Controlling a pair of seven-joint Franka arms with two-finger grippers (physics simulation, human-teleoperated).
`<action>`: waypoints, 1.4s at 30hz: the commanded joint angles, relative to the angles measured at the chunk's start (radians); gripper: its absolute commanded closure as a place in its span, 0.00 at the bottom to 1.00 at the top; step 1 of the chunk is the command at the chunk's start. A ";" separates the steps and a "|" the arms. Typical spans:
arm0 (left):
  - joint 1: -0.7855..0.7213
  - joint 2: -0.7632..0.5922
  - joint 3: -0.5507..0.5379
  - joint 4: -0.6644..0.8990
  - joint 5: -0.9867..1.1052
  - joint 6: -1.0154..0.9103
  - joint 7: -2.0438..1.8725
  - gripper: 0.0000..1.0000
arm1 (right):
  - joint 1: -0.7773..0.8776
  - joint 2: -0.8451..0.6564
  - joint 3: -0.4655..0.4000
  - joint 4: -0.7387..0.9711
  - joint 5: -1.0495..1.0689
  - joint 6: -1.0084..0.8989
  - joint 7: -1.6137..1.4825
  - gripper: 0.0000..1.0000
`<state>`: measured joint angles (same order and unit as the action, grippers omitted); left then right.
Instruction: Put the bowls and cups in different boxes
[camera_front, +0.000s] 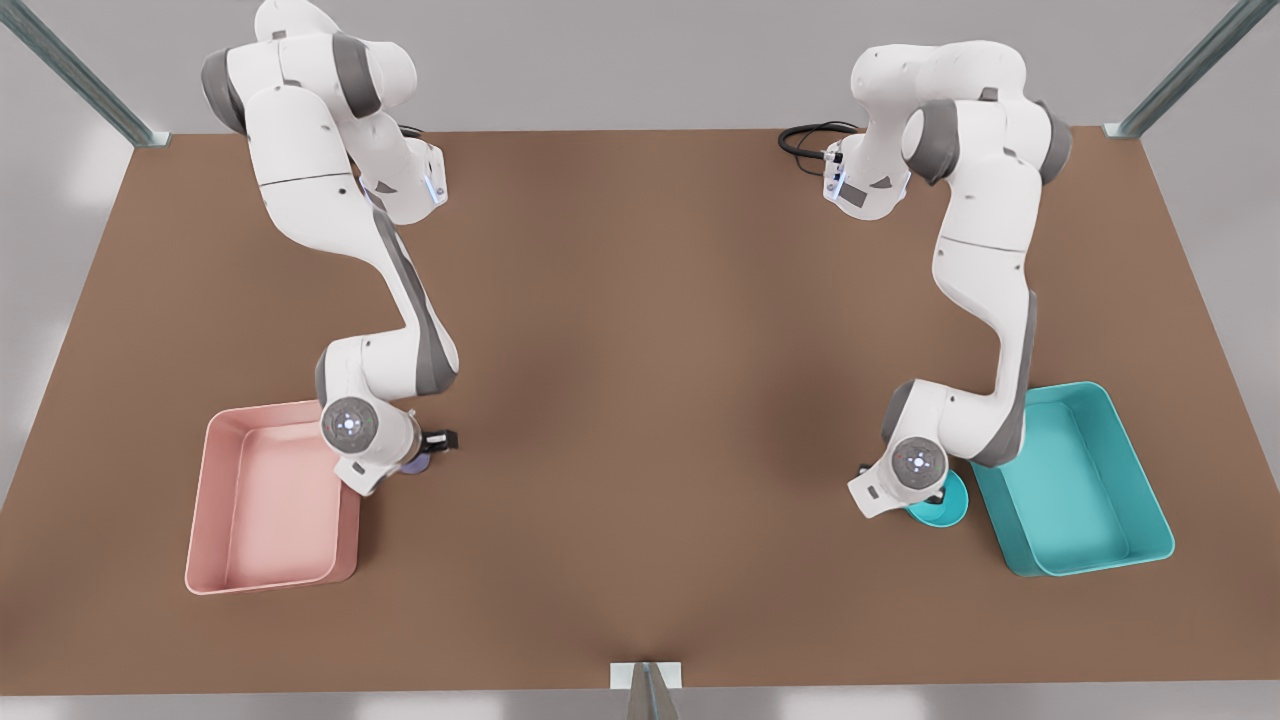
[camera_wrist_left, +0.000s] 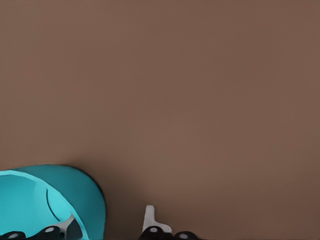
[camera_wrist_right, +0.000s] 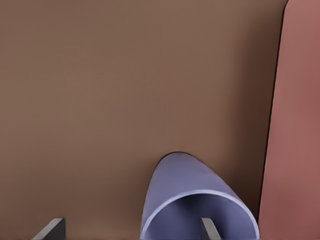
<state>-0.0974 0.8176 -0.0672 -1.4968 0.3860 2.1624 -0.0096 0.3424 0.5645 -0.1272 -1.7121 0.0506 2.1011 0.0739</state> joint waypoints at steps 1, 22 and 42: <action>0.001 0.003 0.001 0.003 -0.006 0.030 0.059 0.52 | 0.000 -0.006 0.000 -0.023 0.003 0.071 0.026 0.00; 0.008 -0.212 0.268 0.201 -0.251 -0.451 0.046 0.79 | -0.020 -0.038 0.000 -0.001 0.000 0.023 0.007 0.79; 0.143 -0.021 0.305 0.070 -0.332 -0.049 0.048 0.79 | -0.336 0.175 -0.022 0.259 -0.034 -0.076 -0.296 0.79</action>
<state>0.0443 0.7934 0.2371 -1.4271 0.0588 2.0586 0.0248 0.0062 0.7310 -0.1488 -1.4564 0.0141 2.0122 -0.1131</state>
